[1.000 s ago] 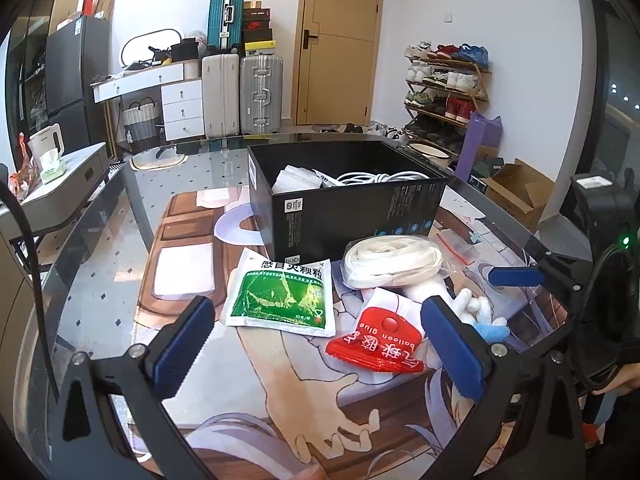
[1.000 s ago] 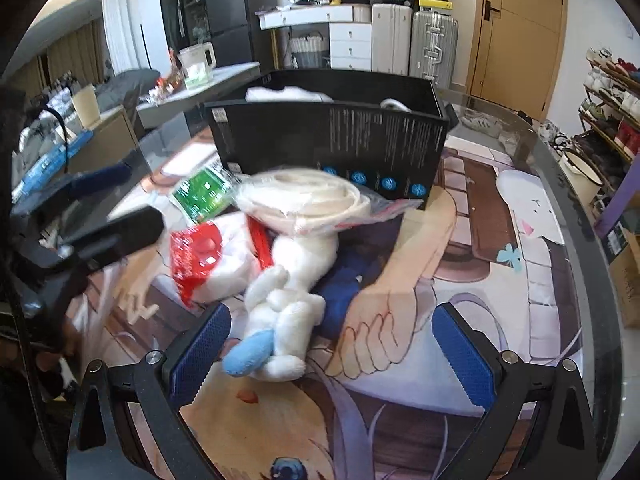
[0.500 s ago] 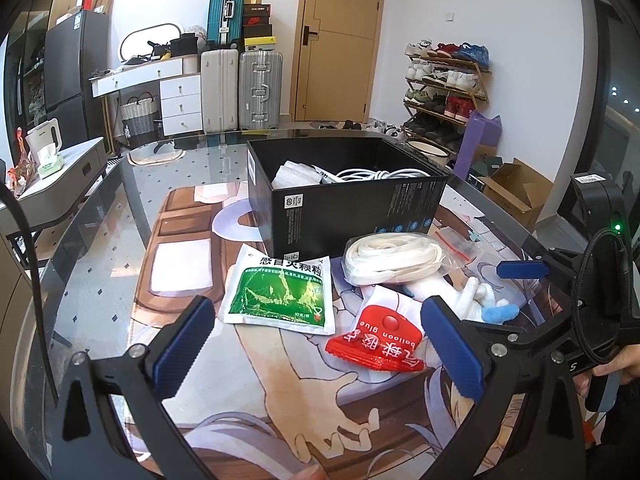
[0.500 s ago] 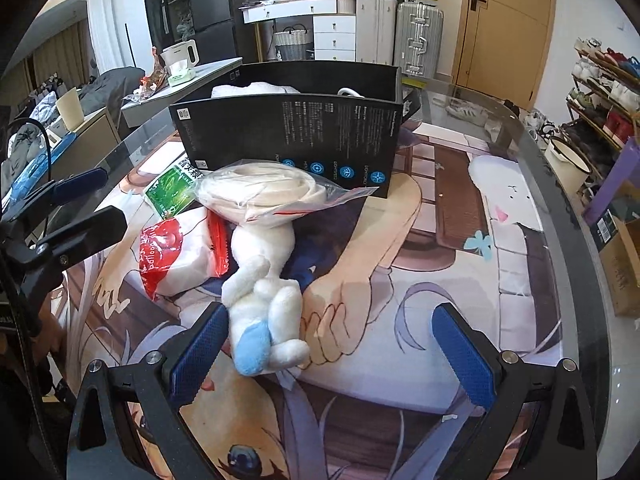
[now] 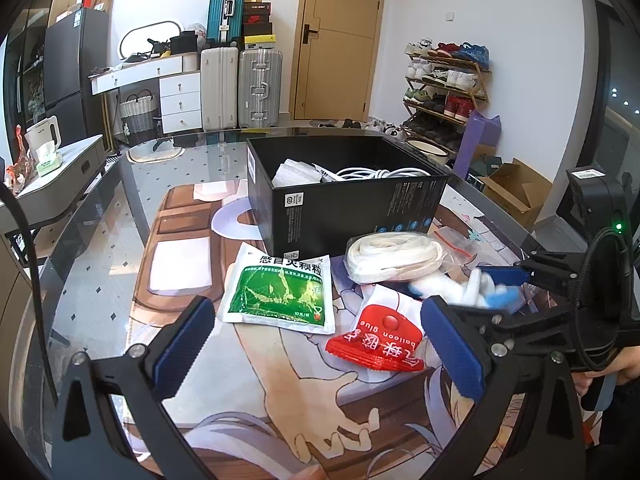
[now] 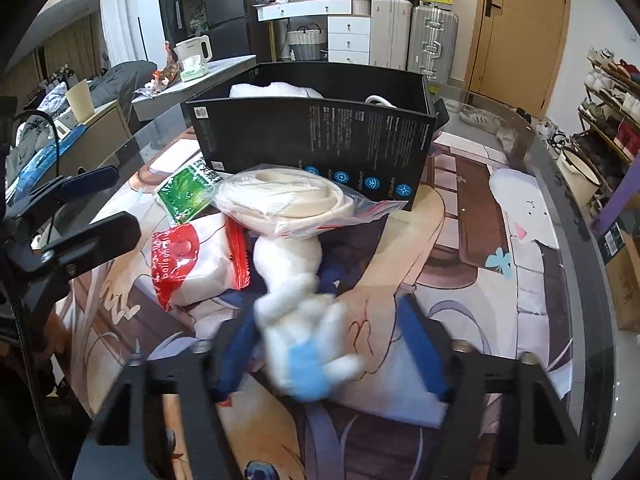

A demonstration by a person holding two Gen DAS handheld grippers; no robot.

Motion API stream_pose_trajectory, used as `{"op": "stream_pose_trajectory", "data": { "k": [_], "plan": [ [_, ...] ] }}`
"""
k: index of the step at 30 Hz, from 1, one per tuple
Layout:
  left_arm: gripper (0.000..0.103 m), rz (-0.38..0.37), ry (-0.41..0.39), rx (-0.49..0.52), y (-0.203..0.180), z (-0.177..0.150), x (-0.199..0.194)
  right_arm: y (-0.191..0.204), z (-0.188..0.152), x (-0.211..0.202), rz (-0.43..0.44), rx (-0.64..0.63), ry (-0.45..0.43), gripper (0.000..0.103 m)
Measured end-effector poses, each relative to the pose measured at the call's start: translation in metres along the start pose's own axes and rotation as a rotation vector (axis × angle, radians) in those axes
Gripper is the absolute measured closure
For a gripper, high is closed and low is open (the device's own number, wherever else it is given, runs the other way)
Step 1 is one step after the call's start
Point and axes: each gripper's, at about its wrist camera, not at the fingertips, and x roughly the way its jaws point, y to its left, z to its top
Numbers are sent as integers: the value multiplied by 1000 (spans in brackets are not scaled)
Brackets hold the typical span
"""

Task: Organize soft objects
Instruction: 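Grasp the white plush toy with the right tool, then grasp the red balloon glue packet with the left tool while right holds the plush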

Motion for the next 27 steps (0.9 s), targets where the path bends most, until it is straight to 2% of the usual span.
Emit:
{"op": "stream_pose_trajectory", "data": {
  "k": [7,17,27],
  "plan": [
    [0,1,3,0,-1,0,1,-9,-9,-8,9,24,-33,64],
    [0,-4,7,-3,0,-2,2,-18,-7,-40,75,94,-170,67],
    [0,-3,21,28,-5,-3,3,-18,-3,-68,99,89,-275,68]
  ]
}}
